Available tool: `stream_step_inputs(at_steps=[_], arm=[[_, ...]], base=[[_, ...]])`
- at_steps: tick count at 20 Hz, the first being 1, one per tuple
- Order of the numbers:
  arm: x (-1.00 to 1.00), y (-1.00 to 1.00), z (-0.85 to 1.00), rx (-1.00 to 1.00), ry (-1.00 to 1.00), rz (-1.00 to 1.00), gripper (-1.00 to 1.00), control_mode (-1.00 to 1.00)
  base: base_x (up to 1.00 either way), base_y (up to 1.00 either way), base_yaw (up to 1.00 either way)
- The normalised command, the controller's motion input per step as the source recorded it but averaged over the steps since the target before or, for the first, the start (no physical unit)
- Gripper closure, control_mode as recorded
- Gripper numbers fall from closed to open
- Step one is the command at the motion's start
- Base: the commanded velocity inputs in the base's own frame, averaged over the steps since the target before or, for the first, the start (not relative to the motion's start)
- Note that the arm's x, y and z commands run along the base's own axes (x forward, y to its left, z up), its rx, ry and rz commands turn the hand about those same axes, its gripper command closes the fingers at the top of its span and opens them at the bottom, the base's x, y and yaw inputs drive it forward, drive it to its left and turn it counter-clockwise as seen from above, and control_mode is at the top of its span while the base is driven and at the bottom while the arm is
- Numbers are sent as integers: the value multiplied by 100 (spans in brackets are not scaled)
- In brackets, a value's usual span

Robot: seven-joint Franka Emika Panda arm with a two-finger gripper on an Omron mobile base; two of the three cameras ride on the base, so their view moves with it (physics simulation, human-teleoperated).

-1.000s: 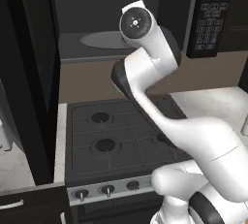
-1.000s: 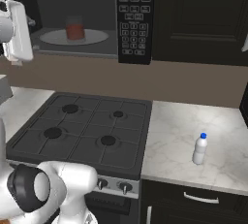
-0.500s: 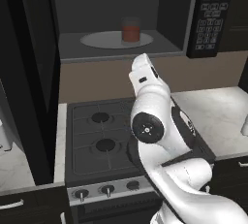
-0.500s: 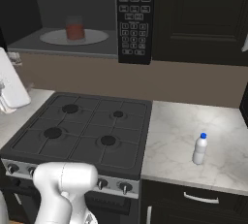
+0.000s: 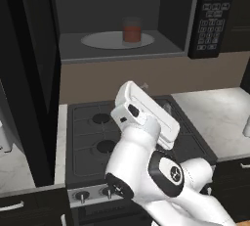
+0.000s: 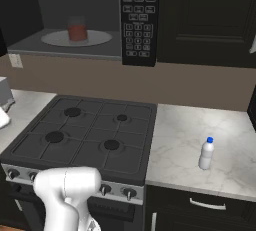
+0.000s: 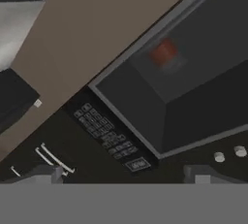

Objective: Place the microwavable item in the microwave. Then, close the microwave door and press the start button.

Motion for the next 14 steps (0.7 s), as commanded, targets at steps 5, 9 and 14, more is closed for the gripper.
stream_step_inputs(at_steps=[5, 9, 14], arm=[[-32, 53, -39, -29, -4, -17, -100, -100], [-3, 26, -89, -28, -4, -5, -100, -100], [-4, 80, -39, -27, -1, -8, -100, -100]], base=[[0, 0, 0], [0, 0, 0], [0, 0, 0]])
